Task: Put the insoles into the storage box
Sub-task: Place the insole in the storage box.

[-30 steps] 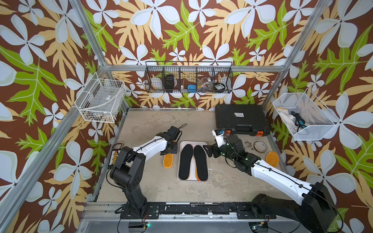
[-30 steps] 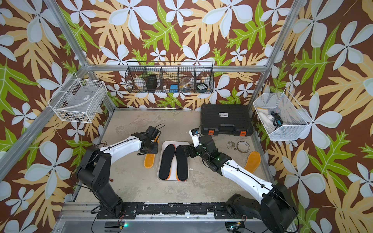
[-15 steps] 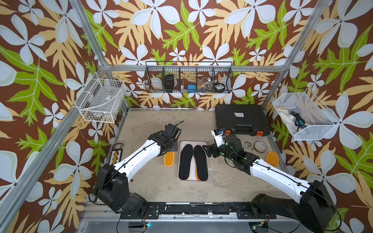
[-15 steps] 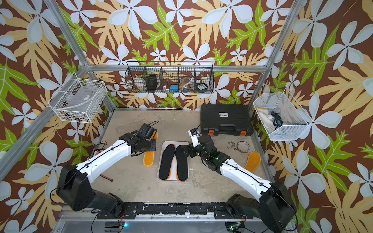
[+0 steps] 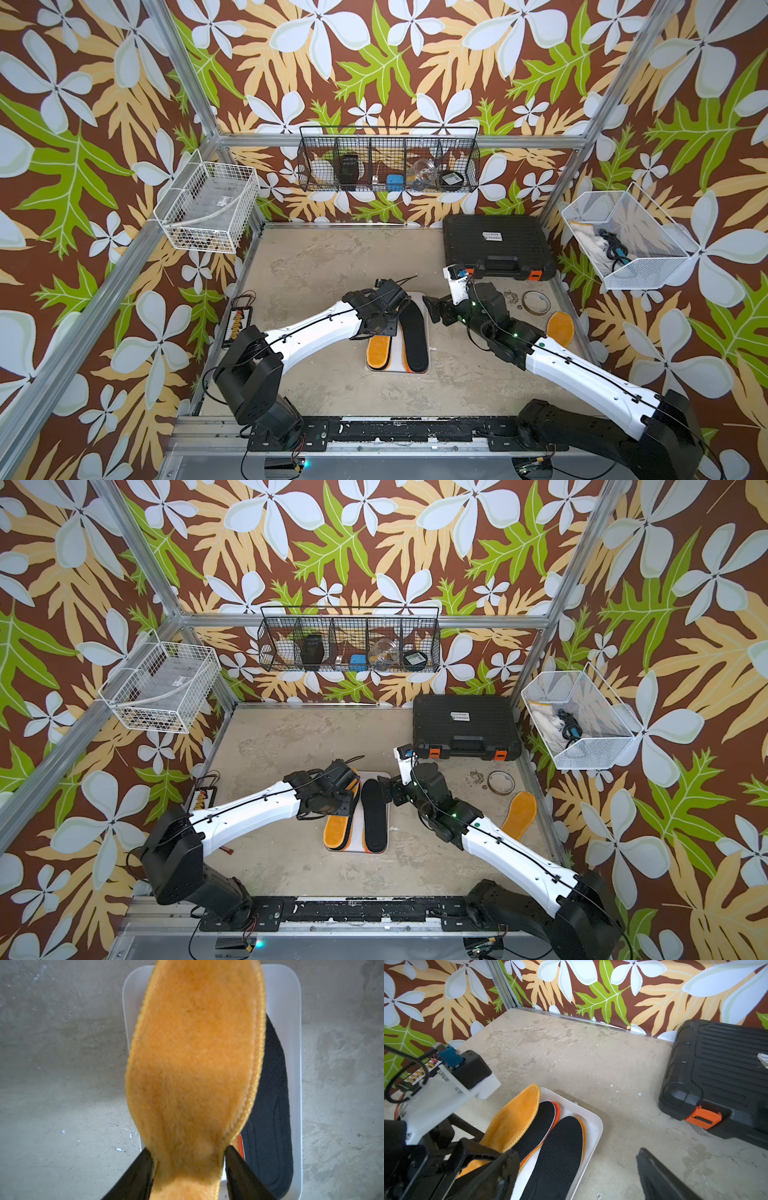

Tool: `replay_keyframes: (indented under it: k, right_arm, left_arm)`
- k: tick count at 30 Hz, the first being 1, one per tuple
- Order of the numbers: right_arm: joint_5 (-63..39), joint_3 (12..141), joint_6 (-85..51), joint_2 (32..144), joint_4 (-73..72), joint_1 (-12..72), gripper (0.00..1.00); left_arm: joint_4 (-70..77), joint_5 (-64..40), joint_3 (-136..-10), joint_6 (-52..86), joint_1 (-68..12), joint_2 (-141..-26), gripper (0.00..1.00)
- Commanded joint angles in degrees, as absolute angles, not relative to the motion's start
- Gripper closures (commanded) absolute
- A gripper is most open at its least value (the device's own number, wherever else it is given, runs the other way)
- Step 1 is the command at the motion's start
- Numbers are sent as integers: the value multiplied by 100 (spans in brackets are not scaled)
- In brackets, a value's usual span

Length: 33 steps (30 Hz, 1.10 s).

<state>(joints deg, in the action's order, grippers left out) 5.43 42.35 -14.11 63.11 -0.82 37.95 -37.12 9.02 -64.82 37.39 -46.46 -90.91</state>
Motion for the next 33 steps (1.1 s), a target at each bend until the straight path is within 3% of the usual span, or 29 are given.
replay_keyframes:
  k: [1, 11, 19, 33]
  right_arm:
    - [865, 4180, -1559, 6225, 8, 3803, 8]
    - [932, 4150, -1559, 6179, 57, 3805, 8]
    - [971, 4209, -1529, 6145, 137, 3806, 8]
    - [1058, 4206, -1495, 6094, 186, 3804, 8]
  left_arm:
    - [-3543, 919, -6432, 3856, -4682, -9251, 42]
    - [-3372, 981, -6206, 3842, -4684, -9527, 41]
    - [-3434, 1108, -6220, 3892, -4685, -9597, 35]
    - [-3357, 1344, -6501, 3811, -4676, -9767, 35]
